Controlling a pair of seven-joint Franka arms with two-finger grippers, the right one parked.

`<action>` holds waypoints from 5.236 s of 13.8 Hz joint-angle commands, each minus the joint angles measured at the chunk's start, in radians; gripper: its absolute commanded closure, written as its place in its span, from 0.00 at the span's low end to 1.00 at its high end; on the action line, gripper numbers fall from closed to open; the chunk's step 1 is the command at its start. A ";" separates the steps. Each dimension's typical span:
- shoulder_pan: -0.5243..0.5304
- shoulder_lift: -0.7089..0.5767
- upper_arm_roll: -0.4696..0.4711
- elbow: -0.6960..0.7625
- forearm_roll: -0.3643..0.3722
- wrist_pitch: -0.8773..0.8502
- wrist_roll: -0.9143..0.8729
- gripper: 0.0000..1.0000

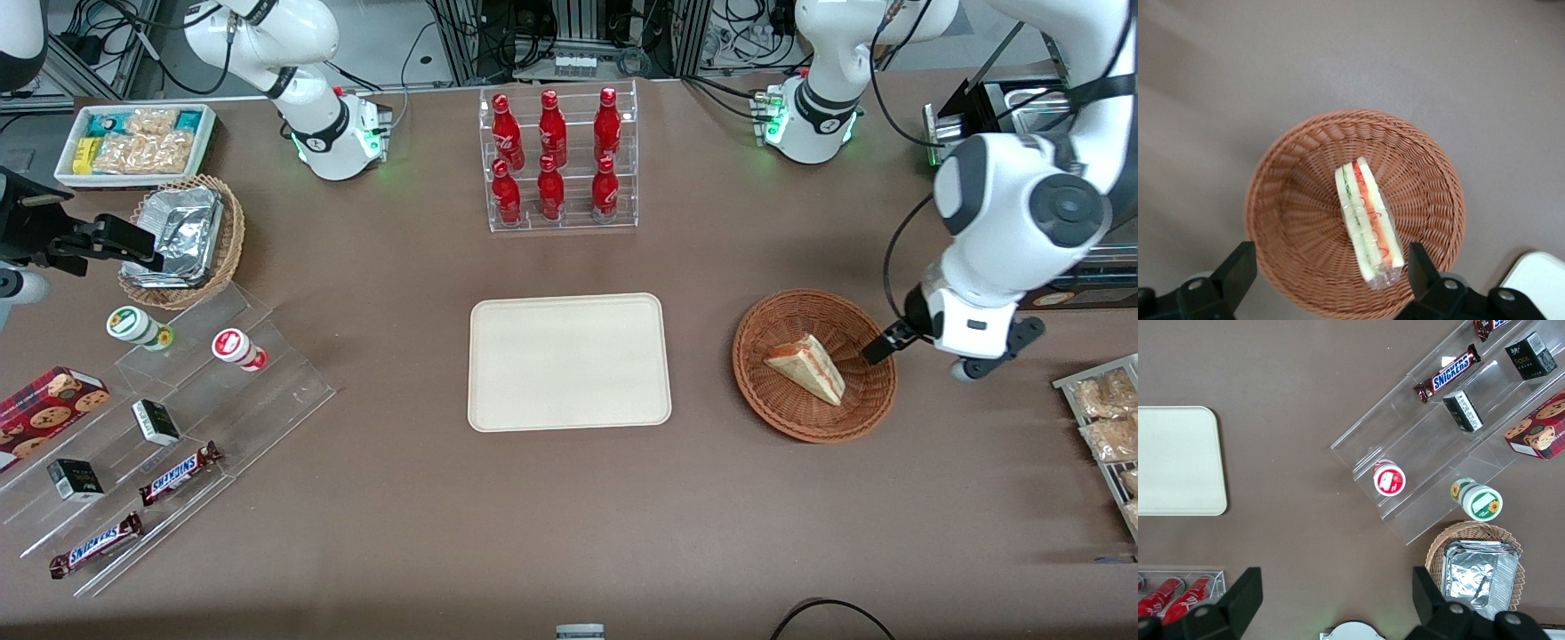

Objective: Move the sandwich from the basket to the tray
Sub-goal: 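Lower the open left gripper around the wrapped sandwich, then close the left gripper on the sandwich and lift it, then carry the sandwich with the left gripper over the white tray, then lower the sandwich onto the tray and open the left gripper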

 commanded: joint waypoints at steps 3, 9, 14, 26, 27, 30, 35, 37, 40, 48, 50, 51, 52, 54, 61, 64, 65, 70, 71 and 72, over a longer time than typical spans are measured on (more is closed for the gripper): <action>-0.083 -0.033 0.002 -0.149 0.004 0.164 -0.212 0.00; -0.108 0.071 0.002 -0.197 0.004 0.325 -0.275 0.00; -0.117 0.145 0.003 -0.217 0.006 0.422 -0.292 0.00; -0.117 0.042 0.002 -0.036 0.021 0.072 -0.235 1.00; -0.123 0.040 -0.001 0.039 0.021 -0.028 -0.229 1.00; -0.198 0.071 -0.009 0.249 0.050 -0.247 -0.197 1.00; -0.362 0.169 -0.012 0.472 0.049 -0.378 -0.131 1.00; -0.428 0.197 -0.012 0.501 0.046 -0.375 -0.128 1.00; -0.531 0.266 -0.012 0.521 0.038 -0.362 -0.088 1.00; -0.657 0.508 -0.064 0.648 0.012 -0.162 -0.043 1.00; -0.660 0.583 -0.098 0.659 0.027 -0.100 -0.045 1.00; -0.671 0.606 -0.107 0.659 0.045 -0.061 -0.054 1.00; -0.685 0.626 -0.107 0.658 0.059 -0.044 -0.059 1.00; -0.689 0.657 -0.107 0.659 0.059 -0.039 -0.060 1.00; -0.689 0.691 -0.104 0.673 0.084 -0.032 -0.077 0.00; -0.677 0.631 -0.101 0.668 0.076 -0.052 -0.083 0.00; -0.674 0.602 -0.101 0.665 0.073 -0.081 -0.083 0.00; -0.625 0.434 -0.098 0.658 0.059 -0.258 -0.115 0.00; -0.595 0.385 -0.098 0.658 0.058 -0.298 -0.120 0.00; -0.565 0.341 -0.098 0.655 0.058 -0.326 -0.120 0.00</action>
